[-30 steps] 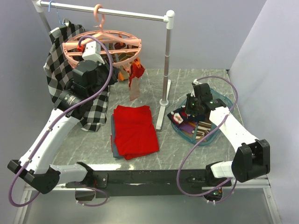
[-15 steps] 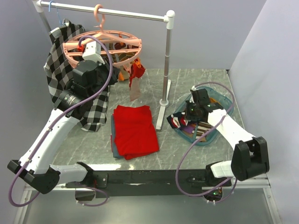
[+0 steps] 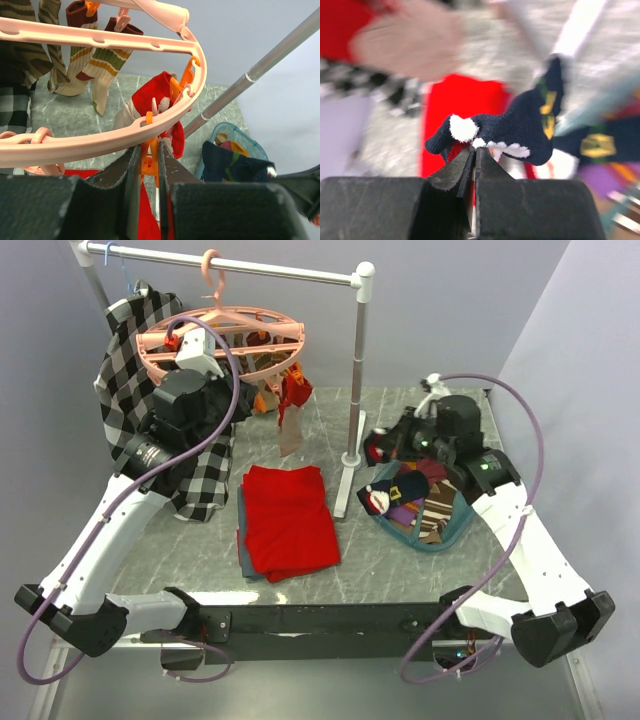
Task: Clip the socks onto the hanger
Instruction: Pick up the sock from the bin, then clamp the sock onto the hanger.
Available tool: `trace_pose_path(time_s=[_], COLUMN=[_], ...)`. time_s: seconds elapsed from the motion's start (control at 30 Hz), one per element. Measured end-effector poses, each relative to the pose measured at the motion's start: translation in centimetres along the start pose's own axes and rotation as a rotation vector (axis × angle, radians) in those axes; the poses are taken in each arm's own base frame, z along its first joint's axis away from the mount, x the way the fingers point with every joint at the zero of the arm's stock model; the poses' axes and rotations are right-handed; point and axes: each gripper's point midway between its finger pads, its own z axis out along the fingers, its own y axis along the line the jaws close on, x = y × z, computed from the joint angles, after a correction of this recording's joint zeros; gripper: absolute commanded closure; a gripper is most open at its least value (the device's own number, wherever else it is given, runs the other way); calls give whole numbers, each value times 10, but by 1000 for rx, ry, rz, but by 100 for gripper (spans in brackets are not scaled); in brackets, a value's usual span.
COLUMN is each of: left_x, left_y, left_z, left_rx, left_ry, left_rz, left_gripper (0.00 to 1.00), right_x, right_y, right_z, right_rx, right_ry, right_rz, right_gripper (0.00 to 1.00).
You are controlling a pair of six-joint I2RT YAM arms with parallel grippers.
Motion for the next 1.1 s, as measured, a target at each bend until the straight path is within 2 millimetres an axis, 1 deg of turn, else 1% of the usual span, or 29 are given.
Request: trace_pose_path(time_s=[0.13,0.23,0.33,0.43,0.53,0.6,0.63,0.87,0.97,1.1], left_x=[0,2,4,6,6,6,6,7,7,7], left_y=[0,1,2,3,3,4,4,5,4,4], left_z=[1,1,1,1,1,0,0,-2,-3,-3], left_rx=[2,1,1,2,6,9,11,26,35,45], left_ry=[-3,-2,-3,-6,-13,-20,-24,-49,-61,-70], left_rz=[-1,-1,-2,-4,-7,-9,-10,-17,-21,-23], left_gripper=[83,83,83,82,82,82,82,82,82,81], right_x=[11,22,24,22,20,20,20,25,30,33], right_y=[64,111,153,183,206,214,216,218,215,215], right_z=[4,8,8,8,13,22,30,72,84,96], right_rx=[-199,-338,-464,-554,-622,-636,-634,-592,-567,-547], right_ry=[40,81,93,92,98,104,112,145,163,183], right_rz=[25,81,155,235,319,373,408,585,639,688], right_gripper=[100,100,100,100,100,100,100,100,100,100])
